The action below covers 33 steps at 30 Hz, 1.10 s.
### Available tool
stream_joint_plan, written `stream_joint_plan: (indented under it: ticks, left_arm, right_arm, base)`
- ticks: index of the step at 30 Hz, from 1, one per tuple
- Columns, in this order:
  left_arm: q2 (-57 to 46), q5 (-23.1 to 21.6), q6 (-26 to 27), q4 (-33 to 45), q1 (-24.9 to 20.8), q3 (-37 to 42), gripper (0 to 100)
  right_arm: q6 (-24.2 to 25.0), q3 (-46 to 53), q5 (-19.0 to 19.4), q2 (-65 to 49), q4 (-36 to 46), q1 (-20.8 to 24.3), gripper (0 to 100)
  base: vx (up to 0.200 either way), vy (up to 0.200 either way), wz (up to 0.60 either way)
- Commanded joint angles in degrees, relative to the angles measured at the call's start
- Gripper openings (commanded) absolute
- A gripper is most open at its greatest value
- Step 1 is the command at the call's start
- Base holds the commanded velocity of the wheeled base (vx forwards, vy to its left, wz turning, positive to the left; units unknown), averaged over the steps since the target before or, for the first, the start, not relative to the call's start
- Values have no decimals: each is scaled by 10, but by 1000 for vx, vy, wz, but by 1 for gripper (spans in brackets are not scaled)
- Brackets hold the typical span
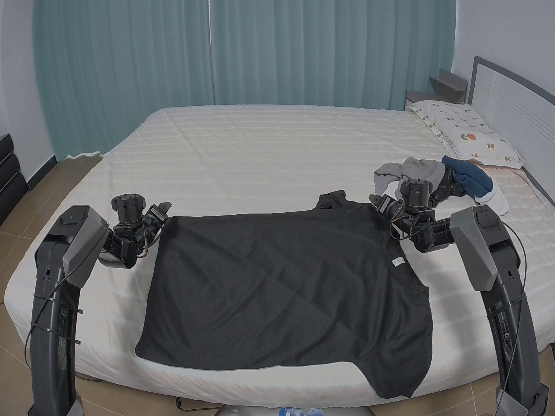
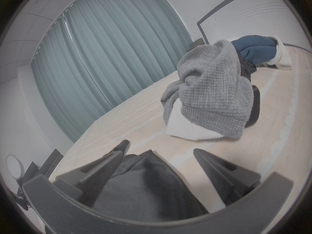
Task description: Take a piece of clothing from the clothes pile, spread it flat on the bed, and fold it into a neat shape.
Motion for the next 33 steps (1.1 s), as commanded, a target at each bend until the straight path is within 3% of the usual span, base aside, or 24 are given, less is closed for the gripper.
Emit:
stream_joint_plan:
  ticks: [1,3,6,10,15,18,19,21,22,23,27,33]
  left_arm:
    - [-55,-2,-19,-11,6,58,100]
    - [-76,-3,-29,-19,6,85,100]
    - [-138,-1,-43,-82,-1,195,100]
    - [-196,-9,-44,-164,-7,277,100]
    - [-254,-11,-42,-172,-36,362,100]
    - [-286,-14,-43,-178,-45,441,100]
    - [-286,-14,-43,-178,-45,441,100]
    - [-330,-24,-42,-178,-56,529,100]
    - [-330,-24,-42,-178,-56,529,100]
    - [-362,-27,-42,-181,-57,587,100]
    - [-434,-37,-42,-188,-57,688,100]
    - [-524,-89,-44,-181,-71,806,100]
  right_arm:
    - [0,83,-4,-64,-7,-5,100]
    - [-1,123,-4,-89,-17,-7,100]
    - [-8,293,11,-194,-64,-16,100]
    - [-12,448,30,-293,-117,-19,100]
    - [-21,614,34,-421,-164,-25,100]
    - [-15,705,58,-491,-165,-22,100]
    - [-15,705,58,-491,-165,-22,100]
    - [-15,779,78,-533,-166,-21,100]
    - [-15,779,78,-533,-166,-21,100]
    - [-13,811,81,-549,-172,-20,100]
    - [9,849,93,-568,-179,-19,100]
    - [16,904,128,-570,-180,-14,100]
  base:
    - [0,0,0]
    - [0,0,0]
    - [0,0,0]
    - [0,0,0]
    - [0,0,0]
    - [0,0,0]
    - [0,0,0]
    - [0,0,0]
    - [0,0,0]
    - [0,0,0]
    - [0,0,0]
    - [-33,0,0]
